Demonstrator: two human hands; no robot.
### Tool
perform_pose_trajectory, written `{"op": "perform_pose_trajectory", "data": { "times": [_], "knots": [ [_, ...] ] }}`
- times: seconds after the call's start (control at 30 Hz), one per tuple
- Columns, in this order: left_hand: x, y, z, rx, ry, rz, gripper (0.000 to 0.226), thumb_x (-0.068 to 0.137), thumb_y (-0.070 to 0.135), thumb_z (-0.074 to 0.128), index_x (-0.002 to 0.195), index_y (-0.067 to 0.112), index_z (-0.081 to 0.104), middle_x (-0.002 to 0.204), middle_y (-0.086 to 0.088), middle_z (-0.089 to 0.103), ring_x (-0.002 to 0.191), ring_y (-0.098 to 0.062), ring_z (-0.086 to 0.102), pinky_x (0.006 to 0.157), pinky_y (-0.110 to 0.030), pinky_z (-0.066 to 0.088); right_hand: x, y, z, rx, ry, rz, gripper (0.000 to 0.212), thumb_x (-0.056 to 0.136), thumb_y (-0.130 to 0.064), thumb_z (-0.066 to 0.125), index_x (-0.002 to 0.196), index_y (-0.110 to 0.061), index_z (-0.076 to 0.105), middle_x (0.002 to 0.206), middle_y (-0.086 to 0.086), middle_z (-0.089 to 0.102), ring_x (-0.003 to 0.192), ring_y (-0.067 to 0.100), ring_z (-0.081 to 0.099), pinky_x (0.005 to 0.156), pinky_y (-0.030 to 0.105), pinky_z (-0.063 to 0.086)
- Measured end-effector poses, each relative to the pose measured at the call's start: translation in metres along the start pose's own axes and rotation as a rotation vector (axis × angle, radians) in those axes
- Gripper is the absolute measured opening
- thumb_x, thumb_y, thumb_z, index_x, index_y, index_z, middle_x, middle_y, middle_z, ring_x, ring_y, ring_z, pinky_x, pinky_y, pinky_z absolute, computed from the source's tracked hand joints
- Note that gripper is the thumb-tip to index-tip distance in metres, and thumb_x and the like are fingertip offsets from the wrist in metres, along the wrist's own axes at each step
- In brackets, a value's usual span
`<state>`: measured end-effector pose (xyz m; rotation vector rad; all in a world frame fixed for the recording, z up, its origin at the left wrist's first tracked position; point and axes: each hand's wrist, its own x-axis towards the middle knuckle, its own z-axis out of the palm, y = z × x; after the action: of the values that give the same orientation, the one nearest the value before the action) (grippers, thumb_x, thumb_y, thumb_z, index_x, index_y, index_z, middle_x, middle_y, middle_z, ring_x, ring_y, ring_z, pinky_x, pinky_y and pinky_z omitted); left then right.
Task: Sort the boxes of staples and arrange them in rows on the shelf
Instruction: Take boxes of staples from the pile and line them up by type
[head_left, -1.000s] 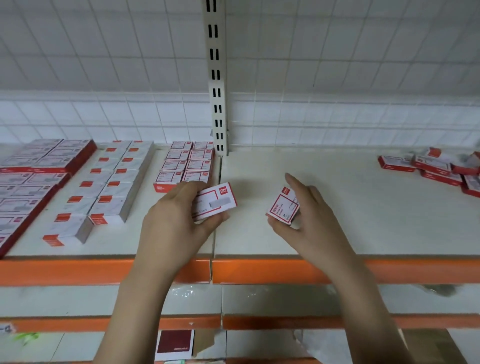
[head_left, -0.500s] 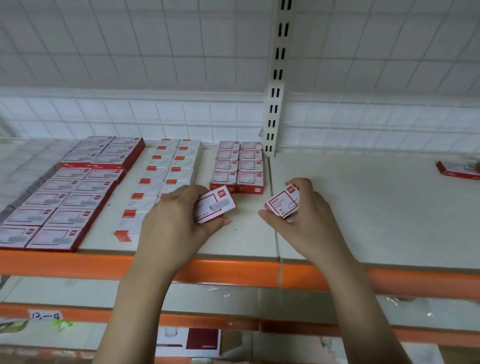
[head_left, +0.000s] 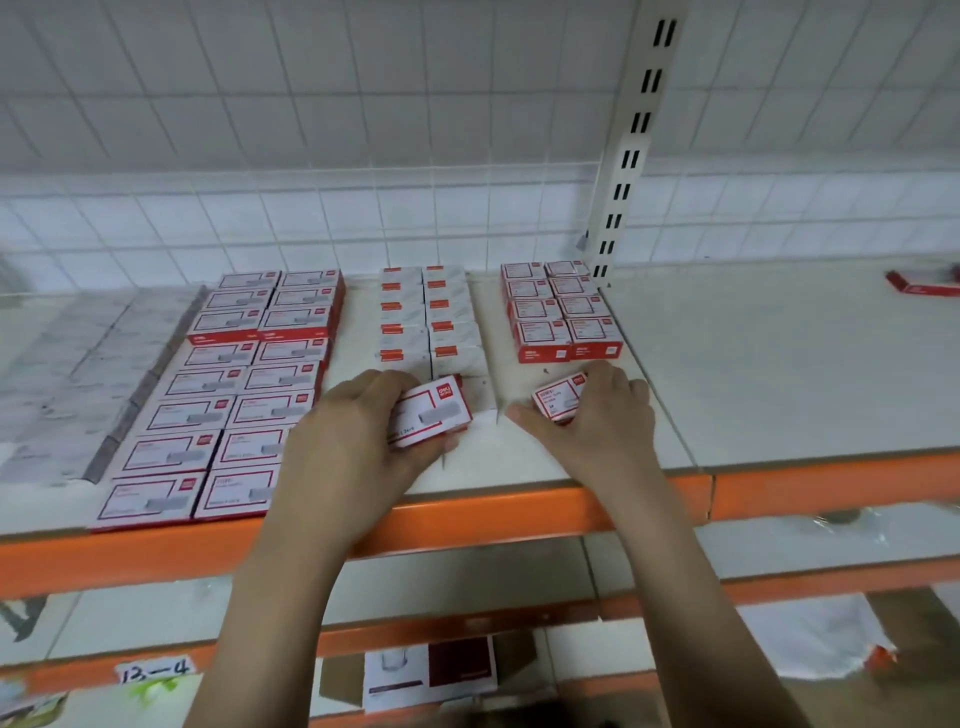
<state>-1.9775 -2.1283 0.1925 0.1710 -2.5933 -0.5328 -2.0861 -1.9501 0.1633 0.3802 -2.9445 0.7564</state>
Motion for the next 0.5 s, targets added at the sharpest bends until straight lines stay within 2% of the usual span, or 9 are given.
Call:
{"op": "perform_pose_trajectory", "data": {
  "times": [0.1,0.17,0.33,0.5],
  "knots": [
    [-0.003,-0.005,0.002,-0.027,-0.015,0.026,0.047,0.068,0.045,0.074,0.103,0.015,0.063,0.094,-0.001,0.067,0.085,-0.027,0.062,0.065,-0.038,0.053,-0.006,-0.003,-0.004,-0.047,-0.046,0.010,0.090,0.072,-0.070,0.056,0.136,-0.012,0.031,0.134,0.009,0.039,0.121,0.029,0.032,0.097,0.037,0.031],
    [-0.003,-0.008,0.003,-0.035,-0.019,0.036,0.048,0.068,0.045,0.074,0.104,0.015,0.063,0.095,-0.002,0.067,0.085,-0.027,0.063,0.066,-0.038,0.053,-0.014,0.000,-0.010,-0.032,-0.006,-0.055,0.084,0.077,-0.063,0.057,0.140,-0.014,0.030,0.137,0.007,0.039,0.122,0.029,0.032,0.098,0.035,0.029],
    [-0.001,-0.006,0.008,-0.038,-0.012,0.042,0.047,0.069,0.039,0.078,0.105,0.014,0.063,0.096,-0.001,0.067,0.085,-0.024,0.062,0.064,-0.027,0.044,-0.028,0.010,-0.023,-0.025,-0.012,-0.258,0.044,0.086,-0.026,0.062,0.128,-0.017,0.052,0.130,0.003,0.051,0.114,0.025,0.044,0.094,0.027,0.032],
    [0.001,-0.001,0.012,-0.049,-0.015,0.033,0.048,0.069,0.039,0.078,0.107,0.014,0.063,0.099,-0.002,0.067,0.088,-0.025,0.062,0.068,-0.034,0.051,-0.024,0.015,-0.018,-0.030,0.023,-0.277,0.034,0.087,-0.009,0.059,0.120,-0.014,0.062,0.126,0.003,0.056,0.115,0.024,0.046,0.091,0.018,0.028]
  ]
}}
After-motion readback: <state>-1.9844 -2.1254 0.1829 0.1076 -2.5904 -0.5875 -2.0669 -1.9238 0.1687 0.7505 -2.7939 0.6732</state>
